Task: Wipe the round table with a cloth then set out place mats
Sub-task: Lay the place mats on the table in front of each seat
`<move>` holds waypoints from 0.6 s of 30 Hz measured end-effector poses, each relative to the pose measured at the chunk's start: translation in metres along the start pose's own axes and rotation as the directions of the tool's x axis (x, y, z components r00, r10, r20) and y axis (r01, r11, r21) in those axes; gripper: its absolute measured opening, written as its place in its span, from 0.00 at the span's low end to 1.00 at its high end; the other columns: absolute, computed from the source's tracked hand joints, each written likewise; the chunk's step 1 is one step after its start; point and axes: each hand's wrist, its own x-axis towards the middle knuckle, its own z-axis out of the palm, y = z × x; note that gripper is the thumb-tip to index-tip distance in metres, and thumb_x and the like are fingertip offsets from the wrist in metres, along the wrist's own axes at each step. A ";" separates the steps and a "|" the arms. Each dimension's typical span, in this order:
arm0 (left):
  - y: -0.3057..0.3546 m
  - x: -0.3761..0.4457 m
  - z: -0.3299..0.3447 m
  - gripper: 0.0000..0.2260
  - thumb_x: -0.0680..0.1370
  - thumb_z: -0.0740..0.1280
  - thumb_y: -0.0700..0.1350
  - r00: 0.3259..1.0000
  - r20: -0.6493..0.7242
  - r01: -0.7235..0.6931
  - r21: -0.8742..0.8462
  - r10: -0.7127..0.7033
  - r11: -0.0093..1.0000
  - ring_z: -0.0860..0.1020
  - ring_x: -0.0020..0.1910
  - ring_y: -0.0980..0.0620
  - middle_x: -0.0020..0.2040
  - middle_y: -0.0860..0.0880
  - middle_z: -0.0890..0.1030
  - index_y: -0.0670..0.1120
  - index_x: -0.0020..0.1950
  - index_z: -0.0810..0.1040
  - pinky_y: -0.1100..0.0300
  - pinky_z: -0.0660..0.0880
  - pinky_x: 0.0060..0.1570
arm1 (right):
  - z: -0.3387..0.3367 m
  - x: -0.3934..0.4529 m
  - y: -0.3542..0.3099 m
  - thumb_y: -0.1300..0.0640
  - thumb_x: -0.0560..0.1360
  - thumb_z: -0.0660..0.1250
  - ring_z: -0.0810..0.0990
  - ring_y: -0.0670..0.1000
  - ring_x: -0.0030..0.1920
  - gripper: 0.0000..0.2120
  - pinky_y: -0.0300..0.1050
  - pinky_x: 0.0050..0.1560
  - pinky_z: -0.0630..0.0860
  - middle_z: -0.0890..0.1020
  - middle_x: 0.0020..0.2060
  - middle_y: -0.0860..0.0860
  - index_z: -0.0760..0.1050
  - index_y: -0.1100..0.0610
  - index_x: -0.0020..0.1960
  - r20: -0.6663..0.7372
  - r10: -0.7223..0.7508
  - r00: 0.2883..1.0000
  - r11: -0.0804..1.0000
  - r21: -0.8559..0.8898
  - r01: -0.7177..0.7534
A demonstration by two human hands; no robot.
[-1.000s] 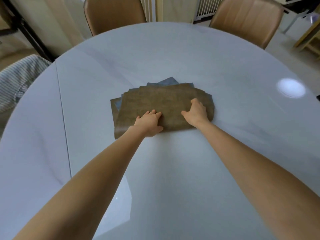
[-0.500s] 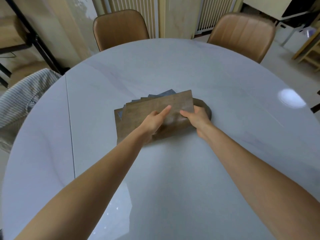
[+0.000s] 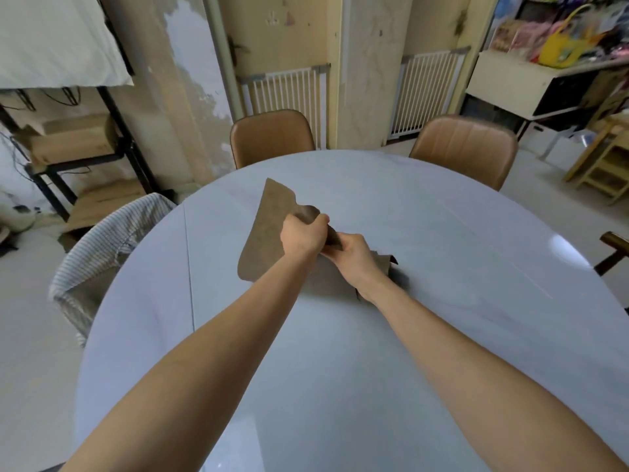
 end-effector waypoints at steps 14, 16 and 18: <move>-0.023 0.011 -0.026 0.10 0.82 0.57 0.47 0.993 -0.112 -0.058 -0.244 0.031 0.968 0.79 0.52 0.43 0.49 0.43 0.80 0.44 0.47 0.73 0.45 0.77 0.57 | -0.021 0.011 0.085 0.61 0.72 0.69 0.51 0.54 0.78 0.38 0.52 0.77 0.40 0.57 0.77 0.54 0.56 0.52 0.78 0.185 -0.069 0.980 0.216 -0.956 0.196; -0.033 0.015 -0.023 0.10 0.82 0.58 0.46 0.994 -0.102 -0.065 -0.258 0.039 0.964 0.80 0.50 0.46 0.46 0.46 0.80 0.47 0.42 0.73 0.46 0.77 0.56 | -0.030 0.023 0.099 0.52 0.70 0.73 0.52 0.54 0.78 0.47 0.55 0.77 0.41 0.57 0.77 0.53 0.48 0.50 0.79 0.189 0.074 0.979 0.196 -0.966 0.171; -0.038 0.019 -0.019 0.10 0.82 0.58 0.46 0.994 -0.090 -0.092 -0.282 0.069 0.955 0.80 0.49 0.47 0.45 0.47 0.80 0.49 0.42 0.72 0.46 0.78 0.55 | -0.040 0.034 0.111 0.44 0.68 0.75 0.54 0.53 0.77 0.50 0.57 0.76 0.41 0.58 0.77 0.52 0.47 0.48 0.79 0.169 0.187 0.968 0.271 -0.956 0.115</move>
